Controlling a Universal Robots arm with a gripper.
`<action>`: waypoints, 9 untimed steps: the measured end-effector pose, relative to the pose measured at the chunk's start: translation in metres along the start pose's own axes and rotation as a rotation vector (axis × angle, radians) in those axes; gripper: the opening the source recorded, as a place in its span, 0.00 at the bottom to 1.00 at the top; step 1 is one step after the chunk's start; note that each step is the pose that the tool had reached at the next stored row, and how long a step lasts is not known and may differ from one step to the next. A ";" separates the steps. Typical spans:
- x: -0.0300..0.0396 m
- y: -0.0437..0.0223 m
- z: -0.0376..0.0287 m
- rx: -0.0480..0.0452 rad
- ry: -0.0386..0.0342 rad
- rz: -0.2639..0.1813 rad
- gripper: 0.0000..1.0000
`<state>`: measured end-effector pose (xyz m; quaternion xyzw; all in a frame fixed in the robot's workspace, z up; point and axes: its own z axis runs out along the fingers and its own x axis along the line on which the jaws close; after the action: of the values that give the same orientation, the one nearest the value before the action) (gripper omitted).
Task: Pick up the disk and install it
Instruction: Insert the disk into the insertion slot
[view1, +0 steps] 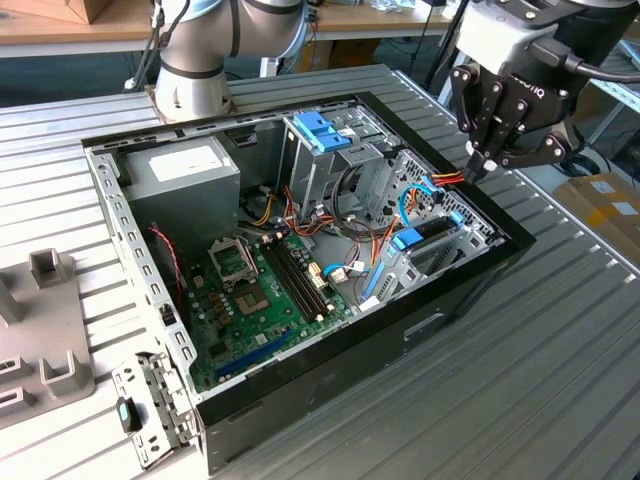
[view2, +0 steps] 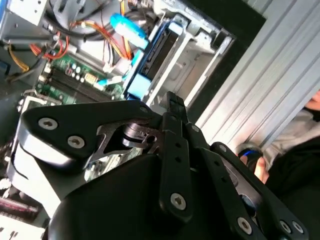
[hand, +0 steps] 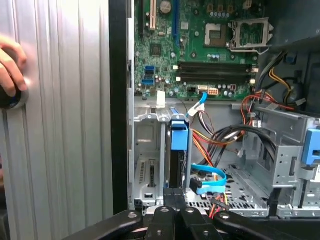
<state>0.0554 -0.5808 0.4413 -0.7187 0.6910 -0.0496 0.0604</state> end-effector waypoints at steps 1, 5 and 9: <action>-0.0001 -0.0011 0.0001 -0.0235 -0.0004 0.000 0.10; -0.0007 -0.0037 0.0009 -0.1039 -0.0036 0.002 0.10; -0.0012 -0.0049 0.0014 -0.1754 -0.0064 0.003 0.10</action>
<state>0.0604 -0.5794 0.4407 -0.7203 0.6936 0.0135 -0.0005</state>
